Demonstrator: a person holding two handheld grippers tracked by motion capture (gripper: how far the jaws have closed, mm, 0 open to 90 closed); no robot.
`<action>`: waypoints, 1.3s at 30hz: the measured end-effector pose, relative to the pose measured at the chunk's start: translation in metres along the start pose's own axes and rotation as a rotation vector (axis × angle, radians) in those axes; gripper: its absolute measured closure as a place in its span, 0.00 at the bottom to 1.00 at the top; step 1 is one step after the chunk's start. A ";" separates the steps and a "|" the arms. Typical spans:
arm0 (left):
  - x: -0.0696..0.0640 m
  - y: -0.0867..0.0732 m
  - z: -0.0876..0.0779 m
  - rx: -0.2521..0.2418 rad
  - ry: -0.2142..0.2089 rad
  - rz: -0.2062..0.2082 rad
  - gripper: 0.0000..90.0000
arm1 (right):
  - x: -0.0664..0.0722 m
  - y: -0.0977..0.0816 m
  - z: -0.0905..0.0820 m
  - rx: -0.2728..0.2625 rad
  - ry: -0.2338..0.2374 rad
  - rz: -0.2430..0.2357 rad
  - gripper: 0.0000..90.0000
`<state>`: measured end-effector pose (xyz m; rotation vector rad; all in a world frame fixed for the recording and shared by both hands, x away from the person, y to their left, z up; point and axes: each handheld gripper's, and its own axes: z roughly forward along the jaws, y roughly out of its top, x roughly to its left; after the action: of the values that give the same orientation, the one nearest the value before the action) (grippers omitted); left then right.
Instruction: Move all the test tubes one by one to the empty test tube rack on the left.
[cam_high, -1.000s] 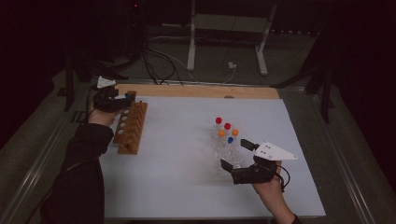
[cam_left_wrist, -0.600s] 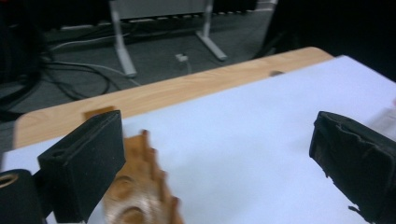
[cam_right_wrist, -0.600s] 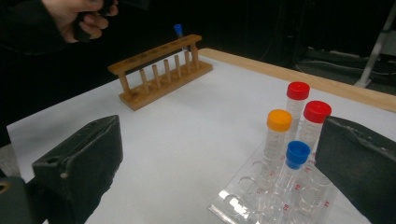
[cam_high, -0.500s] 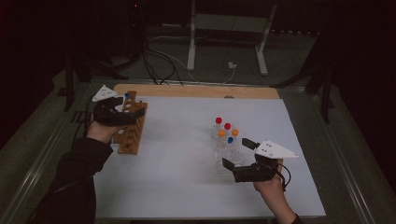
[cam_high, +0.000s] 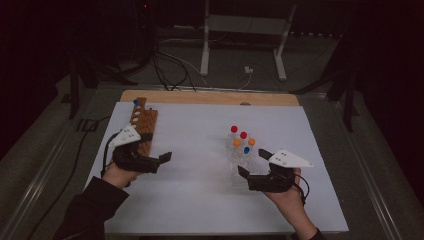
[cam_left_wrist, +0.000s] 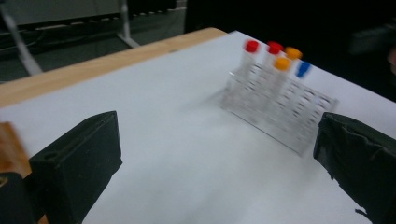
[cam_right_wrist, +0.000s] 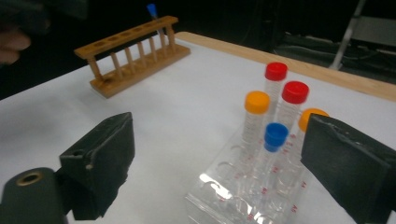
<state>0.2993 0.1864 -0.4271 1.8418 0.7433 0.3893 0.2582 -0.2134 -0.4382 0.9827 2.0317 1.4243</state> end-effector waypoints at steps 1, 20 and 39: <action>-0.004 -0.003 0.001 -0.002 -0.016 0.001 0.02 | -0.001 0.000 0.001 0.007 -0.001 0.004 0.11; -0.038 -0.031 0.019 0.022 -0.129 0.042 0.02 | -0.031 -0.013 0.023 0.168 -0.054 0.025 0.51; -0.036 -0.038 0.023 0.056 -0.139 0.052 0.02 | -0.041 -0.018 0.051 0.239 -0.048 0.029 0.74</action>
<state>0.2736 0.1558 -0.4681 1.9222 0.6177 0.2731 0.3160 -0.2184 -0.4741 1.1360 2.1963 1.1779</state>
